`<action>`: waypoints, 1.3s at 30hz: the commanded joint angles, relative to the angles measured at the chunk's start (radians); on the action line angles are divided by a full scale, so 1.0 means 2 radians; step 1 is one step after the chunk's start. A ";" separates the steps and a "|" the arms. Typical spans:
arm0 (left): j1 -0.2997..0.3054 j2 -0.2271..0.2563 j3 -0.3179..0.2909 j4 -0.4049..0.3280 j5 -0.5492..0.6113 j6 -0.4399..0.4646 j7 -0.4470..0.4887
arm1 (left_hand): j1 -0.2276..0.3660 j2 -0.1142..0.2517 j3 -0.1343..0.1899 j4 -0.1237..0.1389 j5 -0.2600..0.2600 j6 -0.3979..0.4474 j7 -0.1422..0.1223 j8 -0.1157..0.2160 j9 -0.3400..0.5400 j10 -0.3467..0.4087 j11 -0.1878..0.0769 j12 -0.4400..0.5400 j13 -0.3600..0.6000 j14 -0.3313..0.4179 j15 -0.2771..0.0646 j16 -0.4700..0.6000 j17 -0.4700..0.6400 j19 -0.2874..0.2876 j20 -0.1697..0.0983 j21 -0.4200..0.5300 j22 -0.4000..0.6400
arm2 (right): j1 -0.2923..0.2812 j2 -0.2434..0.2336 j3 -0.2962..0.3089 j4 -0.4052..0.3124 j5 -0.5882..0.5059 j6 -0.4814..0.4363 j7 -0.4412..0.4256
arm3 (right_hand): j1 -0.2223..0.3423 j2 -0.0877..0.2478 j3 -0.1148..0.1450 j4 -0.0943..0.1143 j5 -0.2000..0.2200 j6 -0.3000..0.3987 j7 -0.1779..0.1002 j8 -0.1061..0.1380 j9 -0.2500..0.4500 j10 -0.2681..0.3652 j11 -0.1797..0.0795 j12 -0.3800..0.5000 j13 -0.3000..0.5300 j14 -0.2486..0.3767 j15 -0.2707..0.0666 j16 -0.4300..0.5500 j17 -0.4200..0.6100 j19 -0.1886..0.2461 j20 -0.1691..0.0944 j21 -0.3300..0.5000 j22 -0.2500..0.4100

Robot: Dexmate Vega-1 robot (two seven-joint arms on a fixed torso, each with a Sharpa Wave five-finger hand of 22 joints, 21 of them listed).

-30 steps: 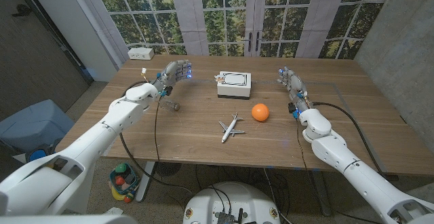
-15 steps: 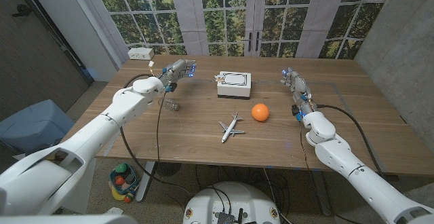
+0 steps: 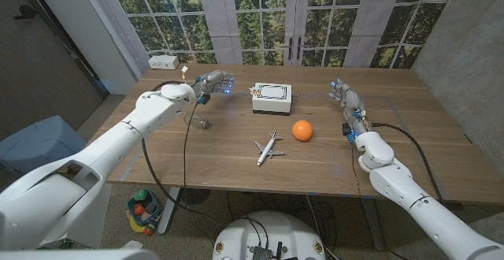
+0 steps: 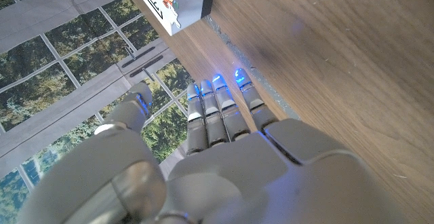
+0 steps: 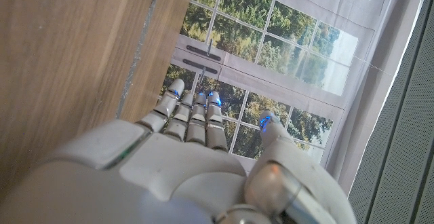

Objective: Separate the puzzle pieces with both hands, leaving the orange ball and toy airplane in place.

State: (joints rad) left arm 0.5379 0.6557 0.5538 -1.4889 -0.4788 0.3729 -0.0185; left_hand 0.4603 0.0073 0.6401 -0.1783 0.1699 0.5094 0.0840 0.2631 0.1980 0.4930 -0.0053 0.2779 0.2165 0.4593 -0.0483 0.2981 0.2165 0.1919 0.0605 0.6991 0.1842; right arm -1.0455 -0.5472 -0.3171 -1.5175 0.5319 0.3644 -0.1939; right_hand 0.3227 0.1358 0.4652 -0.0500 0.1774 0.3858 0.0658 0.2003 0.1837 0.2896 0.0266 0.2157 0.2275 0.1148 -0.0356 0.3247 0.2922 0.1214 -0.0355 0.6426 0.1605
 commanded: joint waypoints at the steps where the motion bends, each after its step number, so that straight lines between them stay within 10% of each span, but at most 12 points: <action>1: -0.030 -0.003 0.028 0.007 0.020 0.034 -0.021 | 0.011 0.002 -0.005 0.001 -0.001 0.001 0.000 -0.002 0.002 0.010 -0.007 0.005 0.004 0.009 -0.007 0.008 0.005 0.018 0.000 0.007 0.003 | -0.013 -0.002 0.006 -0.008 -0.001 0.008 -0.004 | 0.006 0.002 0.000 -0.004 -0.001 0.007 0.000 0.002 0.002 0.004 0.000 0.003 0.001 0.002 -0.004 -0.001 0.000 0.005 -0.022 -0.004 0.003; 9: -0.041 -0.015 0.040 0.018 0.032 0.045 -0.020 | 0.030 0.021 -0.020 0.002 0.000 0.015 0.006 0.001 0.002 0.025 -0.001 0.009 0.012 0.043 -0.014 0.045 0.030 0.073 -0.008 0.030 0.008 | -0.021 -0.002 0.011 -0.011 -0.002 0.014 -0.007 | 0.007 0.003 -0.001 -0.009 -0.001 0.009 0.000 0.002 0.002 0.005 0.000 0.003 0.000 0.003 -0.004 -0.002 -0.002 0.006 -0.021 -0.008 0.003; 13: -0.050 -0.021 0.048 0.032 0.038 0.038 -0.032 | 0.063 0.036 -0.033 -0.002 0.005 0.020 0.013 -0.001 0.003 0.033 0.004 0.005 0.019 0.058 -0.013 0.087 0.066 0.130 -0.038 0.082 0.038 | -0.025 -0.002 0.013 -0.013 -0.001 0.015 -0.010 | 0.006 0.004 -0.002 -0.011 -0.001 0.010 0.001 0.002 0.002 0.006 0.000 0.003 0.000 0.003 -0.003 -0.002 -0.002 0.008 -0.021 -0.010 0.003; 24: -0.060 -0.050 0.040 0.077 0.012 0.034 -0.052 | 0.101 0.013 -0.088 0.000 0.001 0.065 0.024 0.002 0.005 0.096 0.011 0.018 0.046 0.074 -0.028 0.204 0.168 0.136 -0.051 0.206 0.149 | -0.032 0.000 0.018 -0.010 0.000 0.023 -0.011 | 0.004 0.003 -0.006 -0.016 -0.002 0.014 0.004 0.002 0.003 0.009 0.001 0.004 -0.001 0.005 -0.001 -0.003 -0.004 0.011 -0.018 -0.016 0.003; 39: -0.073 -0.072 0.044 0.089 0.011 0.069 -0.016 | 0.139 0.021 -0.103 0.000 0.005 0.107 0.033 0.012 0.013 0.166 0.003 0.053 0.080 0.094 -0.026 0.275 0.210 0.139 -0.050 0.263 0.182 | -0.035 0.006 0.023 0.000 0.004 0.037 -0.009 | 0.002 0.003 -0.008 -0.020 -0.002 0.015 0.004 0.002 0.003 0.010 0.001 0.003 -0.002 0.004 -0.001 -0.004 -0.005 0.012 -0.018 -0.022 0.003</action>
State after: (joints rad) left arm 0.4113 0.5454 0.6340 -1.3278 -0.4567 0.4639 -0.1021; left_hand 0.7201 0.0487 0.4402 -0.1797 0.1739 0.7063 0.1482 0.2817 0.2165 0.8078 0.0014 0.3674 0.3631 0.6362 -0.0605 0.8288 0.6244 0.4720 -0.0451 1.2089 0.5371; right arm -1.1075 -0.5426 -0.2795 -1.5295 0.5330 0.4176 -0.2131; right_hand 0.3332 0.1464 0.4459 -0.0828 0.1777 0.4054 0.0712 0.2003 0.1837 0.3039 0.0304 0.2157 0.2227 0.1147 -0.0356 0.3167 0.2830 0.1342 -0.0410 0.6024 0.1655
